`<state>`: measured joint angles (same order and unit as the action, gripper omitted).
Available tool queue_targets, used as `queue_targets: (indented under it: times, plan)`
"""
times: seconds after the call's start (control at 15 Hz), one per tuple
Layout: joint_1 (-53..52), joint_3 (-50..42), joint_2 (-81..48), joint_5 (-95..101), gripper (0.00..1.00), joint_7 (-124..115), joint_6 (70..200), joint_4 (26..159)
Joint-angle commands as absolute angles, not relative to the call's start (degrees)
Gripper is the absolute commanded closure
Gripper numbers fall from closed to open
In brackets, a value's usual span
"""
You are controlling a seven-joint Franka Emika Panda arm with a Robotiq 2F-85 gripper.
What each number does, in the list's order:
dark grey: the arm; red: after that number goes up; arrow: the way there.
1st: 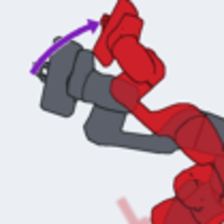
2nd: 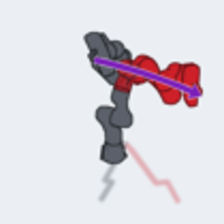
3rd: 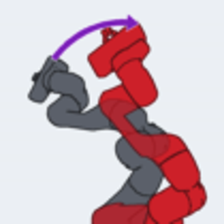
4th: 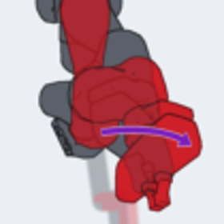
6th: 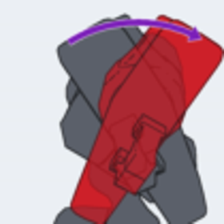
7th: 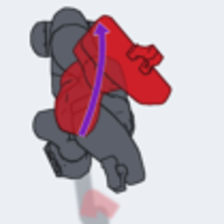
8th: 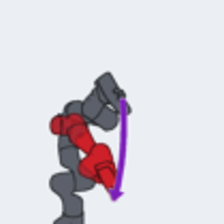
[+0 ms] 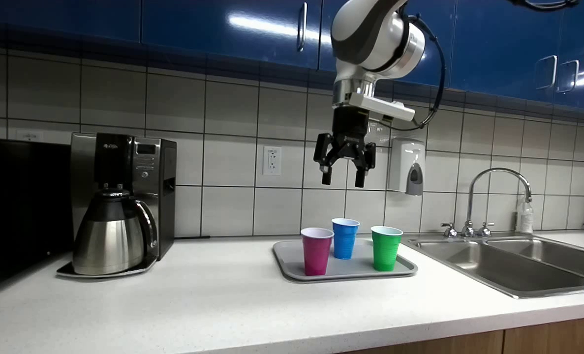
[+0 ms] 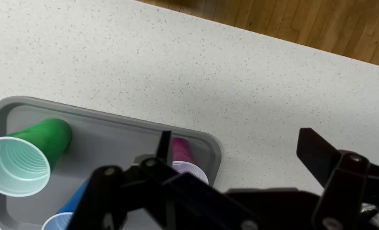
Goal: Remove the cups from the tray
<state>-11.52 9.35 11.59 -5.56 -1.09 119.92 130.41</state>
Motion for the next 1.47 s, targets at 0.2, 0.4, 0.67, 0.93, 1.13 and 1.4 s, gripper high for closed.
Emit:
queue_targets:
  times: [0.2, 0.4, 0.67, 0.93, 1.13, 1.4]
  plan:
    - [-10.9, 9.9, 5.5, -2.2, 0.0, -1.3, 125.4, 128.7]
    - [-11.0, 10.0, 2.5, -1.3, 0.0, -1.9, 127.7, 127.6]
    - [-11.1, 10.0, -1.7, 0.6, 0.0, -3.0, 129.8, 125.2]
    - [-11.4, 9.8, -6.4, 2.5, 0.0, -3.9, 131.2, 122.1]
    - [-11.7, 9.5, -9.9, 3.3, 0.0, -4.4, 131.9, 119.7]
    - [-12.1, 9.2, -14.1, 4.2, 0.0, -5.2, 131.9, 116.4]
